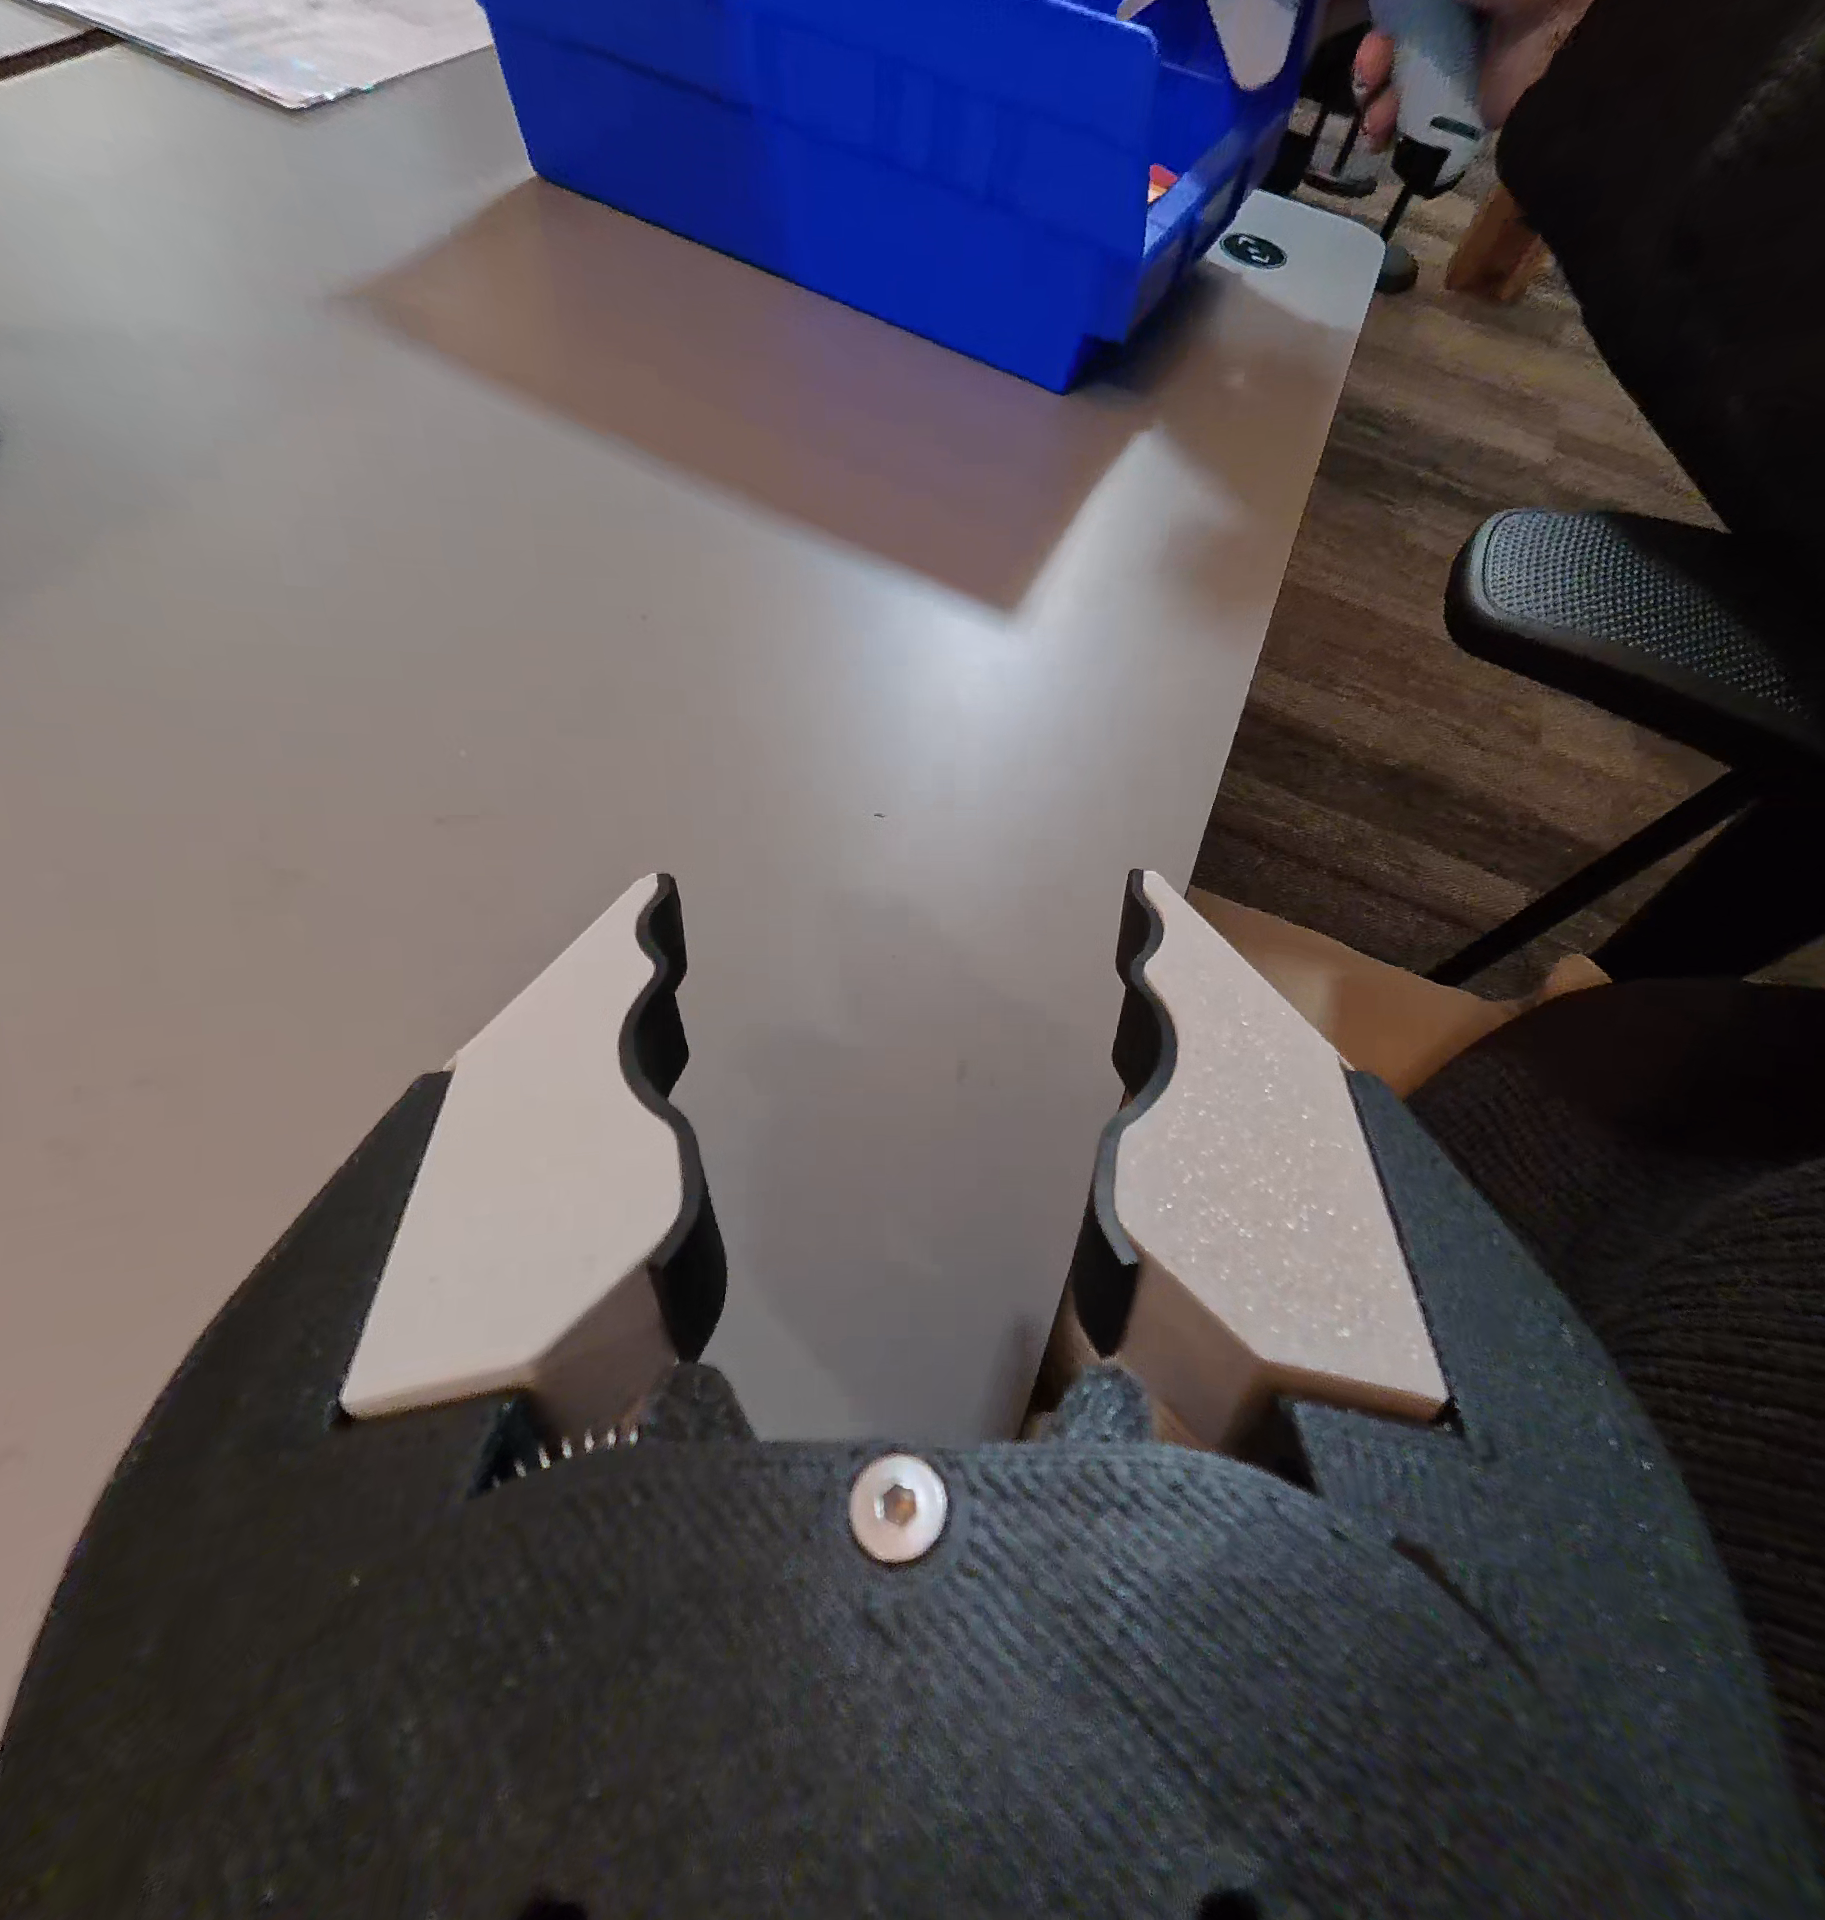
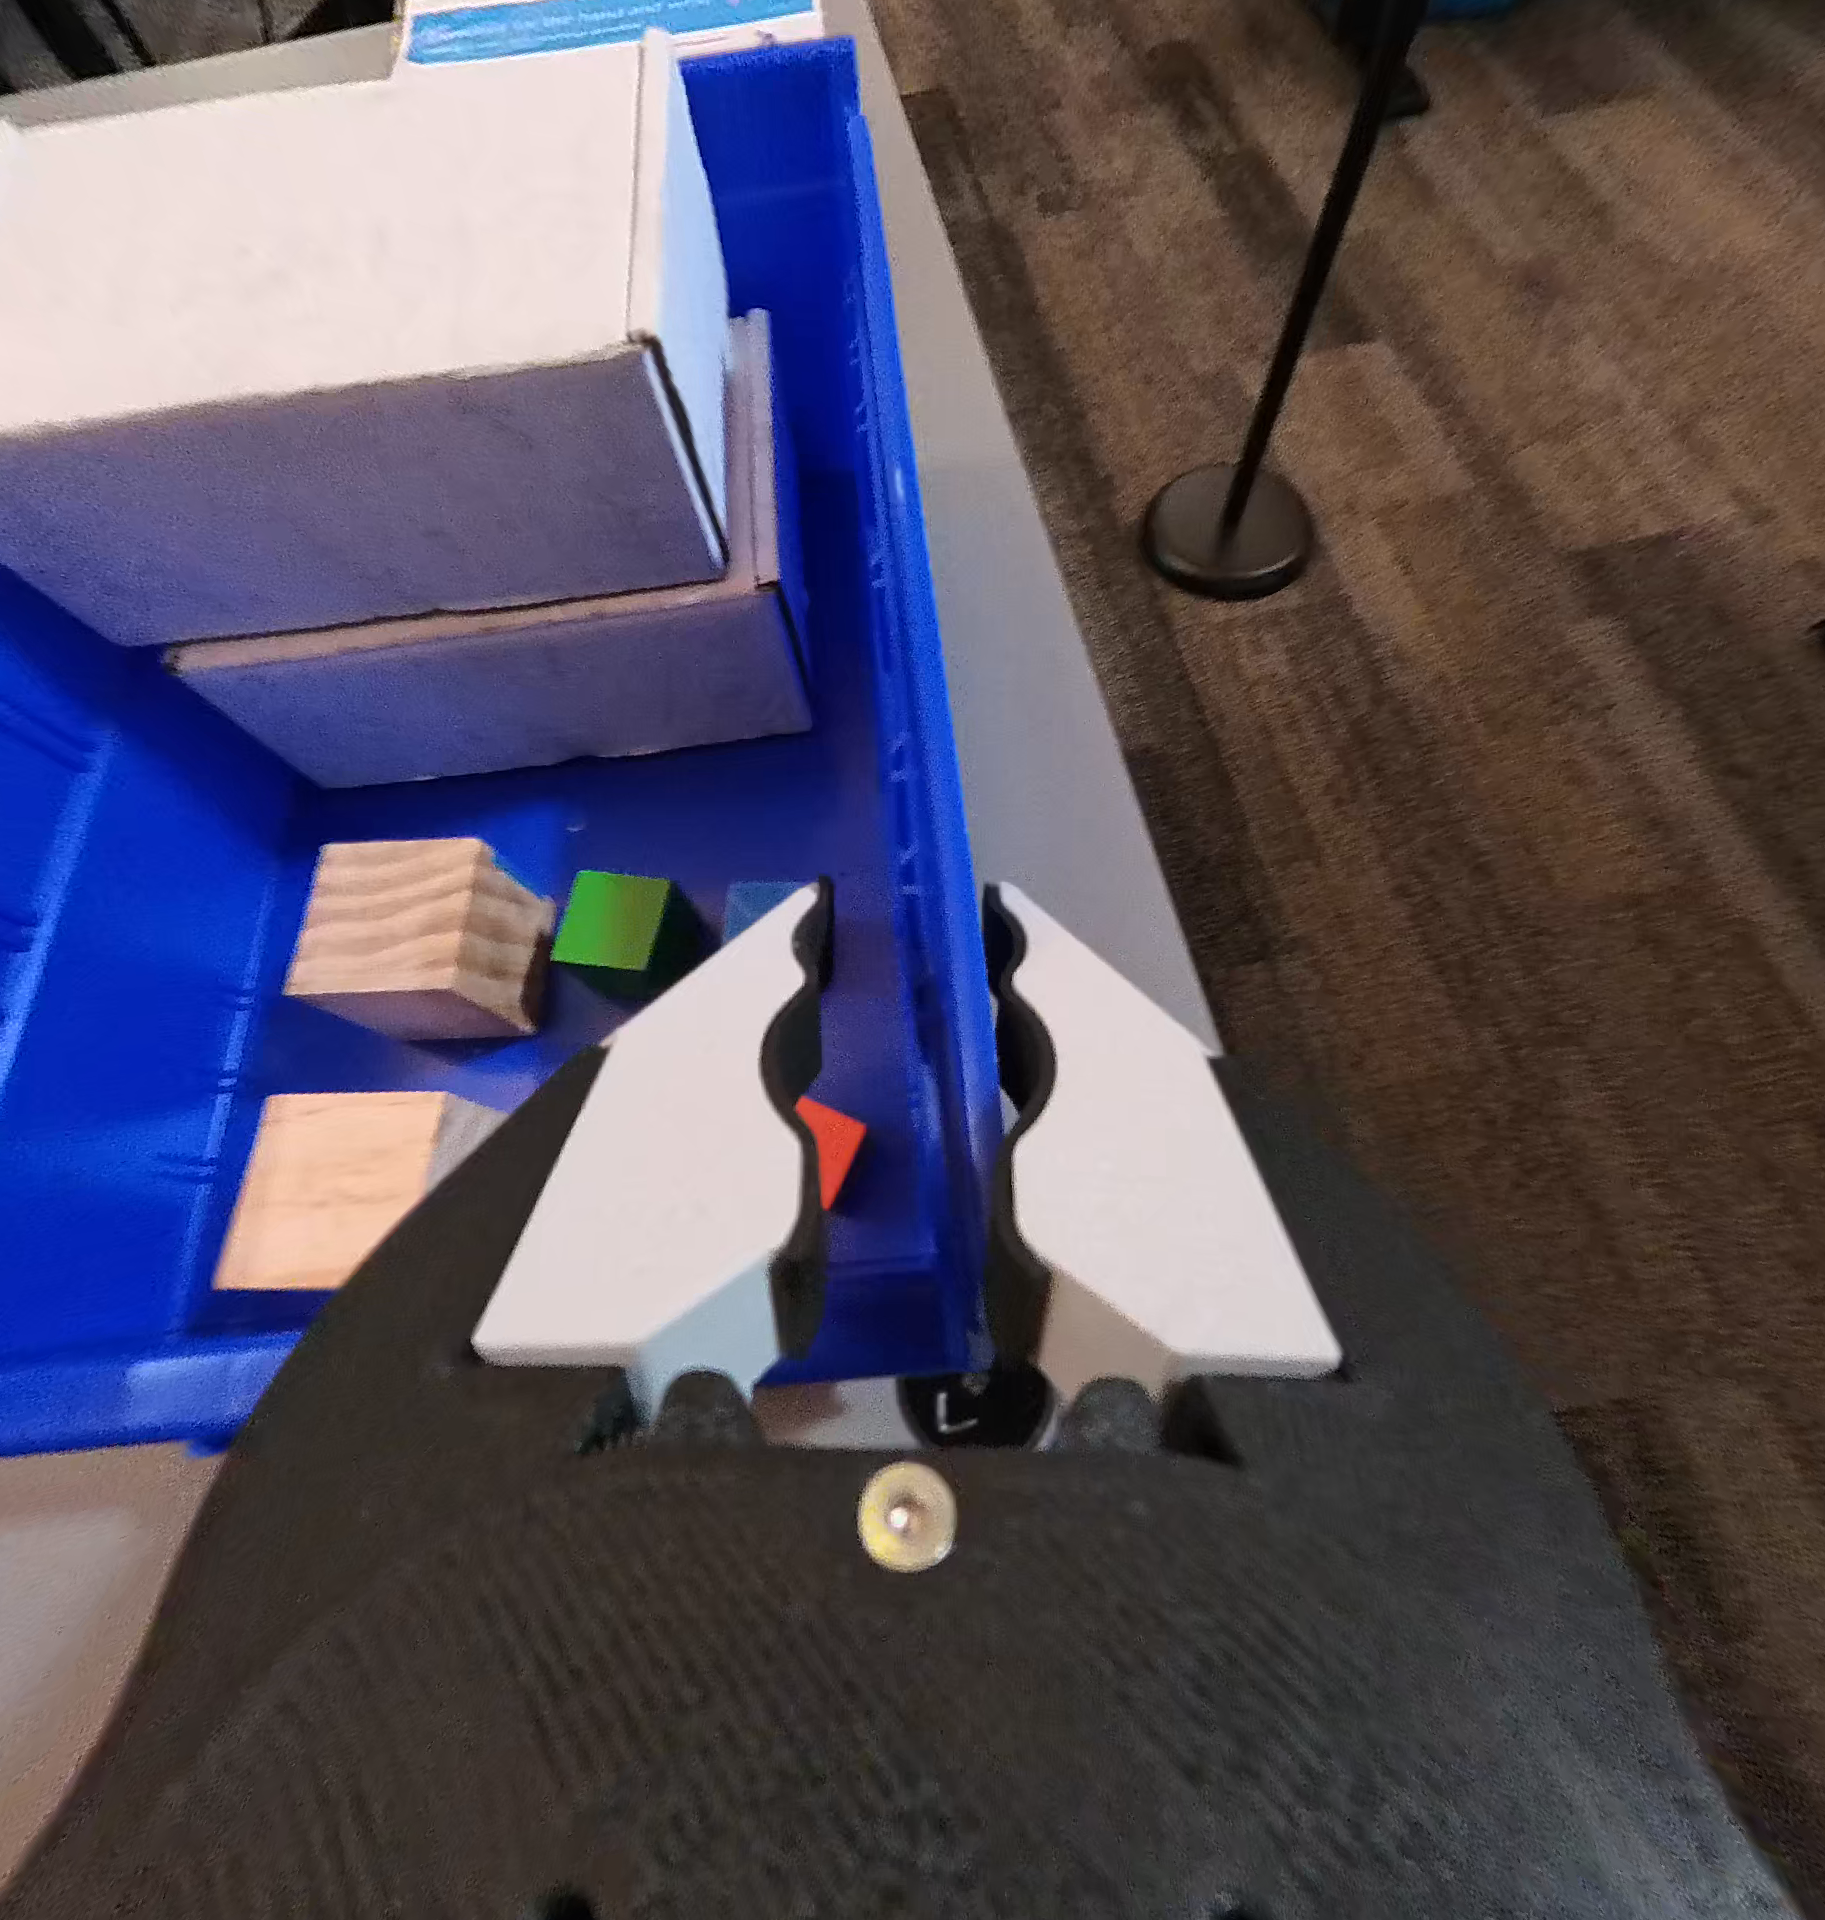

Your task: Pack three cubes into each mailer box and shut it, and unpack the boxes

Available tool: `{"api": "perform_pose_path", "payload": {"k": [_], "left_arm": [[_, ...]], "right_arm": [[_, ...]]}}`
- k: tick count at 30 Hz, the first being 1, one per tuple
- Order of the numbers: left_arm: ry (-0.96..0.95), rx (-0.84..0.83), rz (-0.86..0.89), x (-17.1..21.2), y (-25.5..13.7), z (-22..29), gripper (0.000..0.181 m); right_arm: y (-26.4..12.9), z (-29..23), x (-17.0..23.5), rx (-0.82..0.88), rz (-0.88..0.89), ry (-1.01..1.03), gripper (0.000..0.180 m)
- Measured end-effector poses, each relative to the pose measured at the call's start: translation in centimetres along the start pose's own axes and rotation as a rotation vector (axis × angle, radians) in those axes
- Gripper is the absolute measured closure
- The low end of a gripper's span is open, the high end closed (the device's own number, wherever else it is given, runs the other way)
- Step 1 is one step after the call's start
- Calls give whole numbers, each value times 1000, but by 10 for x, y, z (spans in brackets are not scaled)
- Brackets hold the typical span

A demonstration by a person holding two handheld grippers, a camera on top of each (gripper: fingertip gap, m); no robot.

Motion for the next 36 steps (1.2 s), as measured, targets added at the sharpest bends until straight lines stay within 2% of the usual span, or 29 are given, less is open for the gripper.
{"api": "perform_pose_path", "payload": {"k": [1,4,6,7,8,10,12,15,18,24,31,33,36], "left_arm": [[-4,5,-4,1,1,-1,98],[-14,16,-24,7,4,-5,98],[-42,37,-23,7,4,-8,99],[-58,43,-17,6,3,-9,99],[-74,49,-10,6,3,-11,99],[-105,60,-1,6,2,-14,102],[-133,74,3,7,2,-17,102],[-159,78,10,7,1,-19,103],[-161,58,13,7,1,-20,103],[-160,-15,22,6,-1,-28,101],[-194,-164,62,5,-13,-47,102],[-230,-318,76,3,-25,-62,91],[-300,-650,97,1,-65,-93,92]], "right_arm": [[-1,-1,0,-38,-12,26,152],[-1,6,3,-86,-35,74,173],[4,15,11,-66,-90,88,150],[4,16,12,-101,-82,115,146],[4,15,12,-148,-74,145,149],[6,11,10,-209,-50,176,170],[7,11,10,-179,-41,158,173],[10,10,8,-200,-22,169,173],[10,5,8,-329,-10,259,171],[6,-42,-15,-471,21,194,172],[16,-109,-20,-569,-46,112,171],[17,-130,-19,-589,-66,61,172],[14,-163,-19,-627,-84,-15,172]]}}
Point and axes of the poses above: each gripper's, where its closed fingertips meet, y out along the fingers, x out of its underside, z = x × y across the jaws, the point moved 7 cm from there along -y, back along the fingers, and after that the axes turned 8 degrees about -z, right-handed, at the moved point
